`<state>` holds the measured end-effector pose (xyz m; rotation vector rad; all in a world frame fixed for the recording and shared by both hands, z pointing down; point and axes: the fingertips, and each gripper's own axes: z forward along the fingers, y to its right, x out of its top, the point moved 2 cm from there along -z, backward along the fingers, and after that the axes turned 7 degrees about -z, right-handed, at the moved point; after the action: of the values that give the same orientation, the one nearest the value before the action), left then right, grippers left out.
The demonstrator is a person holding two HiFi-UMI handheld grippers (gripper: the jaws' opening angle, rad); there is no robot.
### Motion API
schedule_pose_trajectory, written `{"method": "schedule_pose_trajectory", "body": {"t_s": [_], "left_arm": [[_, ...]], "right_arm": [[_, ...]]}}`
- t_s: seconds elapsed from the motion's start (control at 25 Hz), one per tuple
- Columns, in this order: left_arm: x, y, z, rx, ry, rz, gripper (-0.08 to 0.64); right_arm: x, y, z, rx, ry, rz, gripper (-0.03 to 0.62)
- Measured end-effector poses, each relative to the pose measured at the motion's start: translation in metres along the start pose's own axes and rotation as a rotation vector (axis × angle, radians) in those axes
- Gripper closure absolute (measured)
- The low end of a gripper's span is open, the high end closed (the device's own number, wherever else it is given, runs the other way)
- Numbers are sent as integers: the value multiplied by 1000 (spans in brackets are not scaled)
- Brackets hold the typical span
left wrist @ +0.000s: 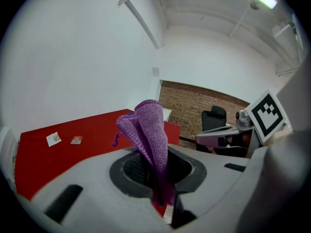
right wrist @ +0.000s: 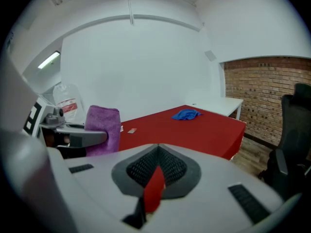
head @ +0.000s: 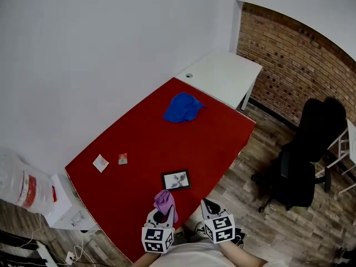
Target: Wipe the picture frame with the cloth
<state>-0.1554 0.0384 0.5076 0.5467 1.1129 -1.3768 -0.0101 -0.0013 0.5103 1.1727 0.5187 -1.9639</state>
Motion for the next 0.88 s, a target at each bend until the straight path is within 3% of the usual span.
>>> {"method": "schedule_pose_trajectory", "body": {"t_s": [0.12, 0.36, 0.76, 0.88], "left_arm": [[0, -6, 5, -1, -23, 60, 499], [-16, -25, 50, -89, -187, 335, 499], [-39, -101, 164, -29, -471, 921, 499], [-55, -118, 196, -29, -569, 1039, 500]], "right_arm": [[-1, 0, 3, 6, -3, 1, 588], [-8, 5, 11, 0, -18, 0, 589], [-22, 9, 40, 1, -43, 17, 589], [-26, 8, 45, 14, -54, 23, 588]]}}
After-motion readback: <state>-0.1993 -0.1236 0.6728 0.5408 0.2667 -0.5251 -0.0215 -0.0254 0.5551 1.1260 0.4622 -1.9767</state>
